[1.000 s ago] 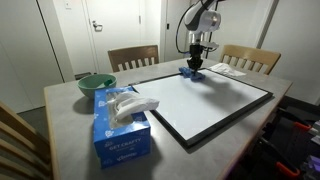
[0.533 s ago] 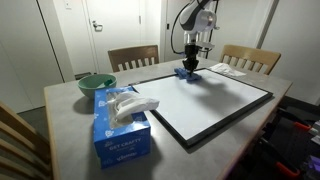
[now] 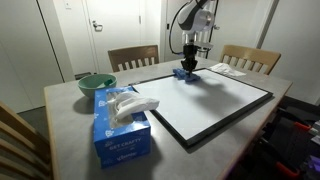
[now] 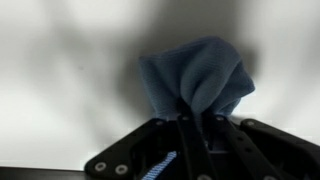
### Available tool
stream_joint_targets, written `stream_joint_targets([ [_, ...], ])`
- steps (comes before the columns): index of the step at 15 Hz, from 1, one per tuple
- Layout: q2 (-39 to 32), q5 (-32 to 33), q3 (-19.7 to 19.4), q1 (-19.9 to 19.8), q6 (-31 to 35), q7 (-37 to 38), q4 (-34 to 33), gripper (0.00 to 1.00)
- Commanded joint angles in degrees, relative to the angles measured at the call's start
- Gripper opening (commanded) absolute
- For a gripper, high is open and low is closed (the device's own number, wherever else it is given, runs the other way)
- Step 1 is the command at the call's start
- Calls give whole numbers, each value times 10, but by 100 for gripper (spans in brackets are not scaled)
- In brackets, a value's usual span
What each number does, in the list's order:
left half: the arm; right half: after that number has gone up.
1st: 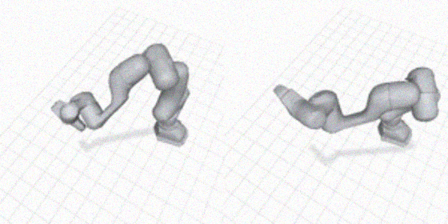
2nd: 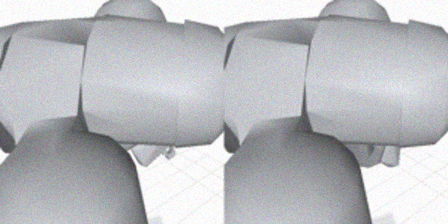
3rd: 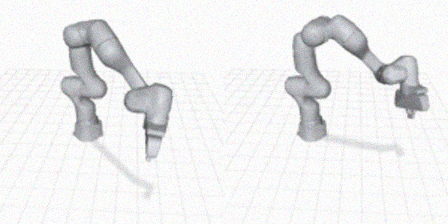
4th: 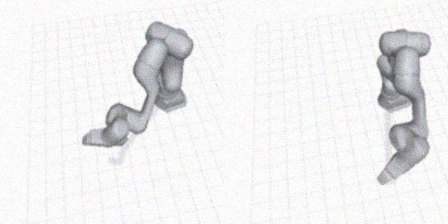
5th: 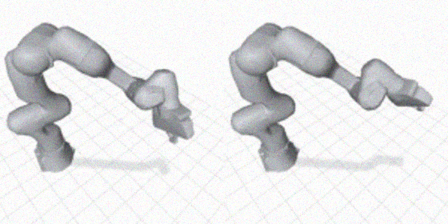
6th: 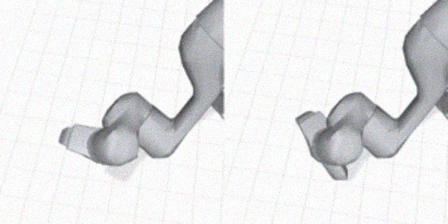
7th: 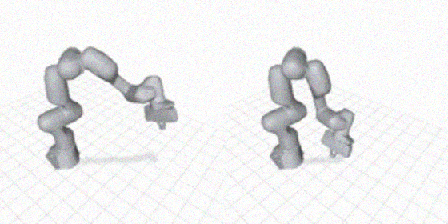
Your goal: Use the blue cloth to wipe the whiteboard
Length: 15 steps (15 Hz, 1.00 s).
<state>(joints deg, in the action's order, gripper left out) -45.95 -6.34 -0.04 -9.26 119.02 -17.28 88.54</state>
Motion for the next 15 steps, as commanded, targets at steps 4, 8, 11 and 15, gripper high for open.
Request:
stream_joint_targets([
  [4, 8, 5, 2, 0, 9, 17, 36, 3],
  [8, 38, 14, -2, 17, 25, 43, 90, 3],
  [11, 60, 19, -3, 30, 29, 59, 129, 3],
  [15, 78, 32, -4, 44, 33, 75, 169, 3],
])
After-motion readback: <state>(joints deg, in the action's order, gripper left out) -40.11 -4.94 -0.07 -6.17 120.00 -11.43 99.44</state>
